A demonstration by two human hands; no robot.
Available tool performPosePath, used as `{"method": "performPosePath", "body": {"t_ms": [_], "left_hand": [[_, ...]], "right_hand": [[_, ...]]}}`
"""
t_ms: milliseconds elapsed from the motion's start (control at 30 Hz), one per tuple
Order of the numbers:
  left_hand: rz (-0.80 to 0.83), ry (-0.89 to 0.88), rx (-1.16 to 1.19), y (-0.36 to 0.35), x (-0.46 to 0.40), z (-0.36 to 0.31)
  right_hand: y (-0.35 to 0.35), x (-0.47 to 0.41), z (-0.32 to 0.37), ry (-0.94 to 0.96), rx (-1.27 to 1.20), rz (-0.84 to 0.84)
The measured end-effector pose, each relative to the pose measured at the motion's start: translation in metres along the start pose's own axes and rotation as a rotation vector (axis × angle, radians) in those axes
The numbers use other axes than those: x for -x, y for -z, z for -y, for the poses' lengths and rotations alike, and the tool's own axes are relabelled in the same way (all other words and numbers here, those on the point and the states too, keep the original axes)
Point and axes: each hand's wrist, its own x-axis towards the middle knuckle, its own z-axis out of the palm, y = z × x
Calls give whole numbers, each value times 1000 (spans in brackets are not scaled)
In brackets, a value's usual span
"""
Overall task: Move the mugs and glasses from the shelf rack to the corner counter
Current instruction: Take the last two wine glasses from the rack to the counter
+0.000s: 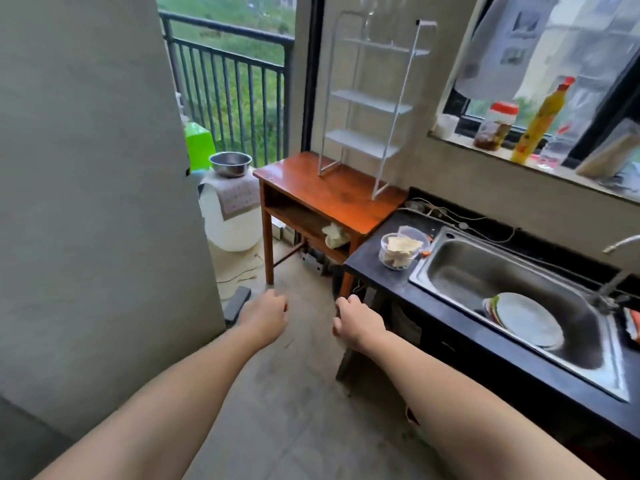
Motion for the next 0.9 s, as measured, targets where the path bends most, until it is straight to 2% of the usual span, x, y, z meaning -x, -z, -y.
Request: {"method": "performPosePath", "body": {"t_ms": [167,500,667,900], "left_hand": [[-43,105,36,36,-65,59],[-129,-79,-36,140,-247,140],[-190,-196,-50,194,-339,134],[-314,-330,93,253,-464,68]], "right_hand": [[22,-82,50,100,29,-37],[101,-258,116,-63,-104,-205],[167,-324,115,-104,-90,-337],[276,-412,69,-182,-84,-535]]}}
